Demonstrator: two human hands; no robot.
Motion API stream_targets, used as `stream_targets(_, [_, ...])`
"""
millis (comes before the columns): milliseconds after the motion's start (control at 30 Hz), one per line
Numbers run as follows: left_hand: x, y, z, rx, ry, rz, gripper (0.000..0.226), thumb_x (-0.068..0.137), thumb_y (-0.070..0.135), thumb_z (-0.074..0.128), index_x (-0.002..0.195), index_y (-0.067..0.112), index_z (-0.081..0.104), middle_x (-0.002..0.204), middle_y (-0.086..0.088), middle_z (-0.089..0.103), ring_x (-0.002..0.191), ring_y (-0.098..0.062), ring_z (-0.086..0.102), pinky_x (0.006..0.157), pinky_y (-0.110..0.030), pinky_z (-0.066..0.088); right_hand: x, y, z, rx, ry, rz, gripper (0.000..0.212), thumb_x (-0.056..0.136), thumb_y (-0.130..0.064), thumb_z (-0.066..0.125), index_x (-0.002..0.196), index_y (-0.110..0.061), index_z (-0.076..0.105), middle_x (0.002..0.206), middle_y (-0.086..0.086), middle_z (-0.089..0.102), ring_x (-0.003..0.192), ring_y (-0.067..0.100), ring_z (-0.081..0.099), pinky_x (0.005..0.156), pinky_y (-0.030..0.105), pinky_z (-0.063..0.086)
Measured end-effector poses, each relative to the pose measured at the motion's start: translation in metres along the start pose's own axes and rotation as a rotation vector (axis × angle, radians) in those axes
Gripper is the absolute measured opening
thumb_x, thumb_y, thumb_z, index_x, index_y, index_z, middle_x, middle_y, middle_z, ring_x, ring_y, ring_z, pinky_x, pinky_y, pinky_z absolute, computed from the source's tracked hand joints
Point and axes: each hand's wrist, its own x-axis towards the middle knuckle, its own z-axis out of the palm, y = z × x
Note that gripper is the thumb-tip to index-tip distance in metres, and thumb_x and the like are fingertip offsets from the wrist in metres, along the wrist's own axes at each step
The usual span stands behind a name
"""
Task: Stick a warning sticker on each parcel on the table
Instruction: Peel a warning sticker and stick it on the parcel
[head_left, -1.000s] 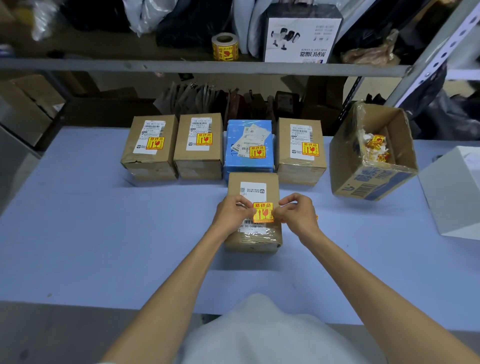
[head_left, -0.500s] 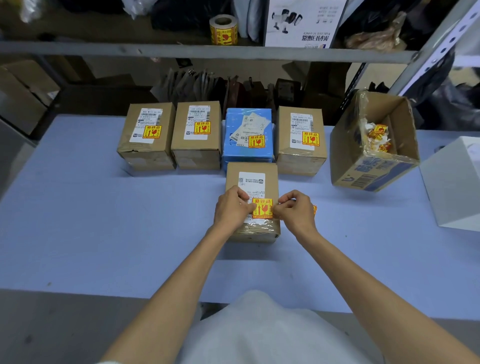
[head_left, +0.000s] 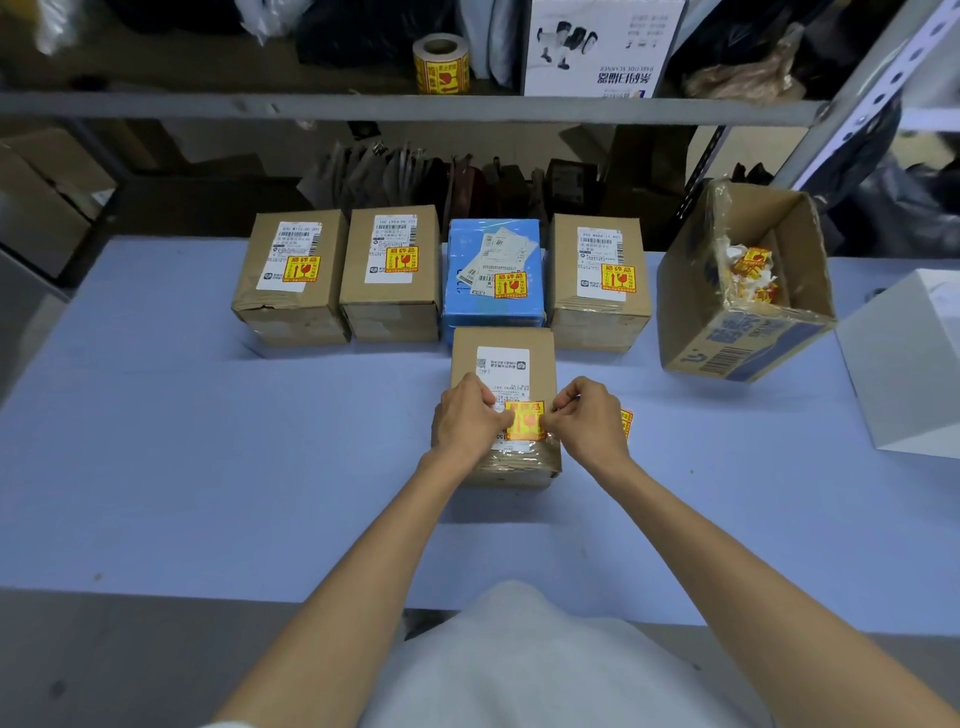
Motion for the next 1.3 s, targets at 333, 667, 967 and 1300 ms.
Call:
stream_targets(333, [0.007,0.002,-0.002,0.054,0.054,-0.016,0.037,0.082,0.048,0.068,0.090,0.016,0.053,0.100,-0.002,0.063,0.092,-0.024,0.060,0.065,-0.030,0.040,0.010,0.002,0.003,-0.098,-0.016,0.087,0.044,0.077,-0.047,0.073,0.090,-0.010,0.054,0.087,0.001,0.058,0.082,0.020,0.056,0.064,0.032,0.041])
stream_targets(667, [0.007,-0.003,-0.002,0.011,0.045,0.024,0.031,0.077,0.041,0.075,0.085,0.022,0.051,0.093,0.004,0.062,0.085,-0.020,0.058,0.062,-0.028,0.039,0.011,0.005,0.008,-0.120,-0.013,0.024,0.041,0.078,-0.040,0.075,0.093,-0.010,0.050,0.089,0.003,0.060,0.081,0.020,0.056,0.066,0.036,0.045])
stream_targets(967, [-0.005,-0.022,-0.008,-0.110,-0.074,0.243,0.025,0.065,0.033,0.085,0.085,0.034,0.071,0.070,0.012,0.063,0.071,-0.003,0.058,0.064,-0.020,0.041,-0.008,0.017,0.002,0.049,-0.071,-0.238,0.025,0.073,-0.019,0.080,0.097,-0.020,0.071,0.097,-0.004,0.051,0.078,0.004,0.054,0.068,0.020,0.044])
stream_targets(1300, [-0.002,-0.018,-0.007,-0.094,-0.054,0.224,0.027,0.063,0.036,0.085,0.086,0.030,0.072,0.068,0.009,0.063,0.070,-0.007,0.059,0.062,-0.025,0.043,-0.007,0.012,0.000,-0.015,-0.167,-0.258,0.032,0.066,-0.022,0.085,0.093,-0.018,0.068,0.095,-0.002,0.050,0.075,0.002,0.050,0.066,0.018,0.040])
